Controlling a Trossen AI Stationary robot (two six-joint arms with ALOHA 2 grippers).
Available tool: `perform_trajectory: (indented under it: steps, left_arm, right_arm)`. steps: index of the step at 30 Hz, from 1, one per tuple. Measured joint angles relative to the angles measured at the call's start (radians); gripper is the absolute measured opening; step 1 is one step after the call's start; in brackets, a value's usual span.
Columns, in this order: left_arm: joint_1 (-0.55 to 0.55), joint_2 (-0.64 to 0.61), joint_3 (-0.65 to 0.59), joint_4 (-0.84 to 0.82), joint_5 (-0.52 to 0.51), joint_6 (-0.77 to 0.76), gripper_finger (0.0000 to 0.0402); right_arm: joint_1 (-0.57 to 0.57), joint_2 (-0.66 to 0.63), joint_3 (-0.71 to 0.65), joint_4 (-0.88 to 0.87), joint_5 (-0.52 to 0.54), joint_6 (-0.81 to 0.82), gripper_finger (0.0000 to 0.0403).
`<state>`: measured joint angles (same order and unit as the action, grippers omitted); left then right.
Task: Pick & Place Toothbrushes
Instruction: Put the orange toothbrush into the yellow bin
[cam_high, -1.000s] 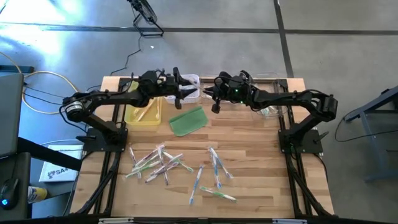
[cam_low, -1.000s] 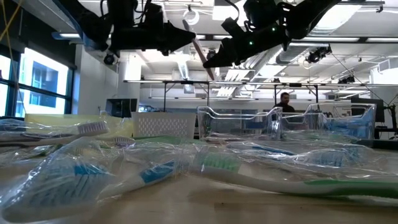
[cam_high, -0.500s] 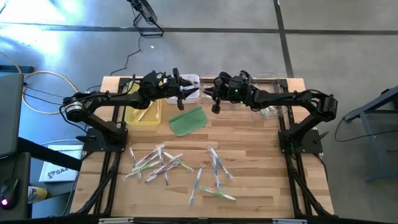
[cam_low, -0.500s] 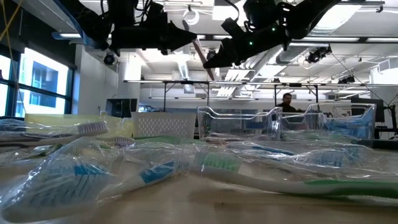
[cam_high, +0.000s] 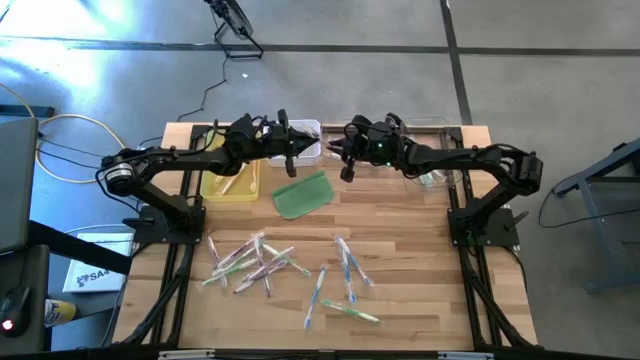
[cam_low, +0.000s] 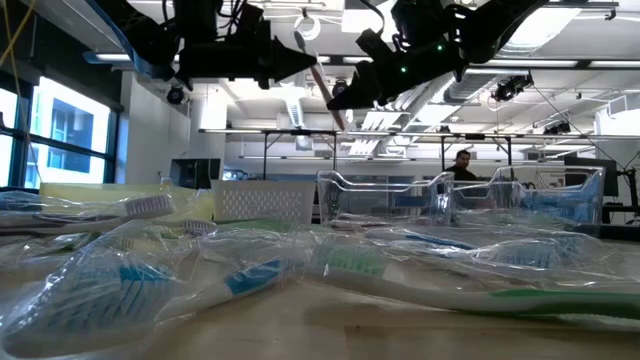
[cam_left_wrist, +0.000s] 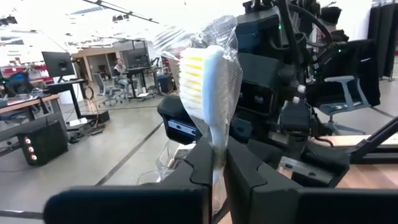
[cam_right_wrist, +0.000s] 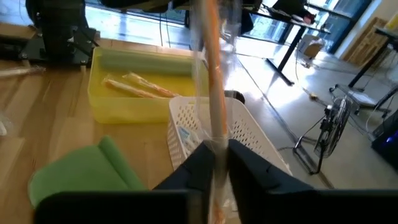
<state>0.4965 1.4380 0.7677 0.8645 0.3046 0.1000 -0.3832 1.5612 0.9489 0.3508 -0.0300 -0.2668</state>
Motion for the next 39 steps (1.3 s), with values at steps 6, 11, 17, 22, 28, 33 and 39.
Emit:
perform_trajectory:
  steps: [6, 11, 17, 22, 28, 33, 39]
  left_arm:
    - [0.004, 0.0, 0.0, -0.006, 0.003, 0.008, 0.0009]
    - [0.054, 0.0, 0.0, -0.003, 0.07, 0.0, 0.0009]
    - [0.135, -0.012, 0.0, -0.013, 0.179, -0.031, 0.0009]
    - [0.241, -0.096, 0.0, -0.142, 0.299, -0.082, 0.0009]
    - [0.337, -0.274, 0.0, -0.427, 0.316, -0.067, 0.0009]
    - [0.34, -0.417, 0.0, -0.69, 0.246, 0.003, 0.0009]
    - [0.341, -0.536, 0.0, -0.935, 0.164, 0.007, 0.0009]
  right_arm:
    - [0.007, -0.028, 0.0, -0.071, 0.004, 0.011, 0.0153]
    - [0.006, -0.122, 0.0, -0.197, 0.02, 0.01, 0.0216]
    - [0.001, -0.259, 0.0, -0.379, 0.102, 0.008, 0.0244]
    - [-0.042, -0.328, 0.0, -0.551, 0.108, 0.01, 0.024]
    - [-0.119, -0.326, 0.0, -0.68, 0.098, 0.01, 0.0207]
    - [-0.175, -0.311, 0.0, -0.707, -0.016, 0.008, 0.0133]
    - [-0.21, -0.312, 0.0, -0.708, -0.238, 0.008, 0.0016]
